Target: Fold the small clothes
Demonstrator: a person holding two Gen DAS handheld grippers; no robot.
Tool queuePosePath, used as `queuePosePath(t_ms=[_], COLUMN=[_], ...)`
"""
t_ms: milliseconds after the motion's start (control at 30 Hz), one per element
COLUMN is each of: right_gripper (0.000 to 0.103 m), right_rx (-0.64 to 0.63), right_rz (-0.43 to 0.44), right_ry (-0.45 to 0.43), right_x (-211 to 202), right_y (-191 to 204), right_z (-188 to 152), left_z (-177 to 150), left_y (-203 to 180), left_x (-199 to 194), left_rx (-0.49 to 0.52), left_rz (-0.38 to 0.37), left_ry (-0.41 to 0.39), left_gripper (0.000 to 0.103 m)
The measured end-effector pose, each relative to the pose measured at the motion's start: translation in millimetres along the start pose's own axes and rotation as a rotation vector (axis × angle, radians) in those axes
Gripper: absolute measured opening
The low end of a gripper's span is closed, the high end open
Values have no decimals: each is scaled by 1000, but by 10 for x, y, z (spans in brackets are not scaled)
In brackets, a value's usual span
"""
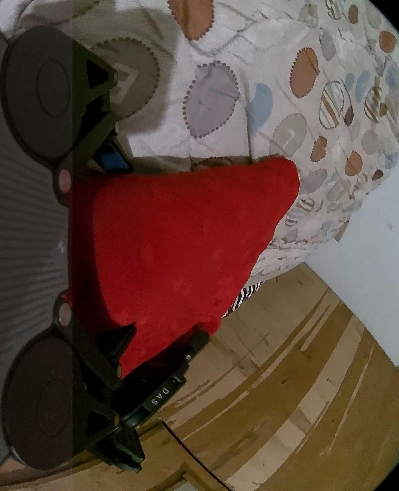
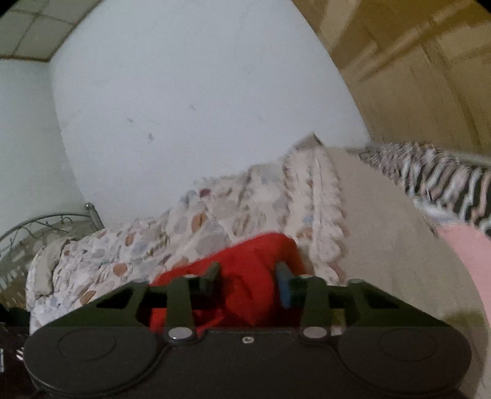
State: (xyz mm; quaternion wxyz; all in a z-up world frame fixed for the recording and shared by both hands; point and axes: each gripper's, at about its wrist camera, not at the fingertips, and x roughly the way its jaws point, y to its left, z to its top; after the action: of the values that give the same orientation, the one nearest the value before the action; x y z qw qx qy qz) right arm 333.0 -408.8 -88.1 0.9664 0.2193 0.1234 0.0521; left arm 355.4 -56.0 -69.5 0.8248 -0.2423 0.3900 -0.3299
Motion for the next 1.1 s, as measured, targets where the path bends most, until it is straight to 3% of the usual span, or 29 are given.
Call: queuePosePath(t_ms=[233,400,467,533,600,700,867,1000,1100], right_gripper=[29,29,33,46,52,55,60,84,88], right_rx=[-88,-92,-13,107,190,246,195,111,192], right_rz=[109,42,18,57,80,89,78,29,52], right_ry=[-51,2,49,59,78,145,233,258,255], right_x=[58,71,67,20,41,220,568,643,613], right_y=[199,60,-121,-317,-440,-531,-468,-435,-578], right_z=[59,59,54,56,90,167,311,349,285], left_z=[-27,-44,-50,-63,-72,-71,-61,-54,-59], left_y=[-75,-172,-231,-280,-312,-309,-327,-345,-329], left_x=[-35,-23,-11,-7,-3,3,7,24,29], left_rx=[31,61,84,108,123,112,120,130,129], left_rz=[40,72,92,109,121,119,130,131,121], left_ry=[-24,-31,-34,-39,-43,-40,-38,-33,-33], left_gripper=[103,103,103,103,103,103,103,103,103])
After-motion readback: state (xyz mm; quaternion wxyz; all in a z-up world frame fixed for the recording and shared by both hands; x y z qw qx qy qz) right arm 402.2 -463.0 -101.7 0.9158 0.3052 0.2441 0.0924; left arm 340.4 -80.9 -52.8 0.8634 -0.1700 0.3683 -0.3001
